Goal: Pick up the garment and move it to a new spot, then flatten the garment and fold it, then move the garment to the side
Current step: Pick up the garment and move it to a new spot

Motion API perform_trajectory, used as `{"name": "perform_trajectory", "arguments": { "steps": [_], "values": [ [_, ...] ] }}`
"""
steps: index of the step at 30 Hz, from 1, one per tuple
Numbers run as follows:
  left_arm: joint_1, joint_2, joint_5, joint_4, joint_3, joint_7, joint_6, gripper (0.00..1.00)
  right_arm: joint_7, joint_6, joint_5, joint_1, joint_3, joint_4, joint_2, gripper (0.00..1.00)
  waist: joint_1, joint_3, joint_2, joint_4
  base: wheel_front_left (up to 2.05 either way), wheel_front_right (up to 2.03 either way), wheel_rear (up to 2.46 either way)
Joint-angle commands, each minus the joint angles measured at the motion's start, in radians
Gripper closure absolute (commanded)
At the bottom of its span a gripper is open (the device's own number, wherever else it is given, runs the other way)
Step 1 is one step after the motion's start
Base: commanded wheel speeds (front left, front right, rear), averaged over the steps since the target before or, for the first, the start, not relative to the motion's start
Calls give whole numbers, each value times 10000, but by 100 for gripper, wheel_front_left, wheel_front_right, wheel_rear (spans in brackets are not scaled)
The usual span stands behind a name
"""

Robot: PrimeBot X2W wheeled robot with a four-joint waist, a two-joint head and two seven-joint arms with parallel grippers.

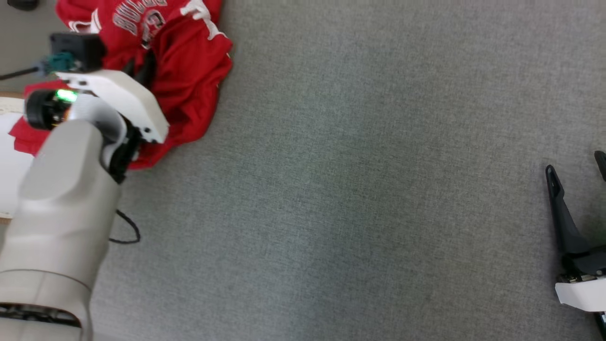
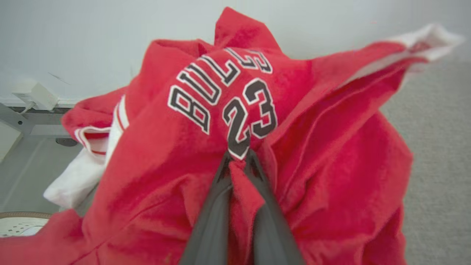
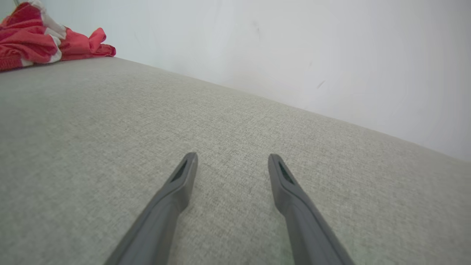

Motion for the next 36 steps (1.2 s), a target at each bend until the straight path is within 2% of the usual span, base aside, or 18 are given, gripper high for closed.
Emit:
{"name": "perform_trajectory", "arguments": {
  "steps": [1,8,16,23,29,36],
  "values": [
    [-170,177,-73,37,56,-76,23,100,220,-52,-154,725,-53,890,-38,0,-1,-199,0,-10,0,0,0],
    [-540,922,-175,-8,129,-584,22,100,-193,-35,100,658,566,1576,667,0,-1,-1663,0,-219,0,0,0],
    [-587,1591,-542,-1547,-189,78,22,100,-365,-38,381,680,804,2217,1405,0,-1,-3314,0,-743,0,0,0],
    [320,1984,-1449,-4379,-246,1182,23,100,-362,-38,556,1187,719,2179,1949,0,-1,-4081,0,-1384,0,0,0],
    [1486,2170,-2168,-7473,-85,2281,363,100,-364,-38,599,1437,618,2133,2230,0,-1,-4236,0,-2044,0,0,0],
    [2451,1728,-2955,-10875,-475,3489,858,100,-365,-38,622,1378,516,2082,2447,0,-1,-4217,0,-2940,0,0,0]
  ]
}}
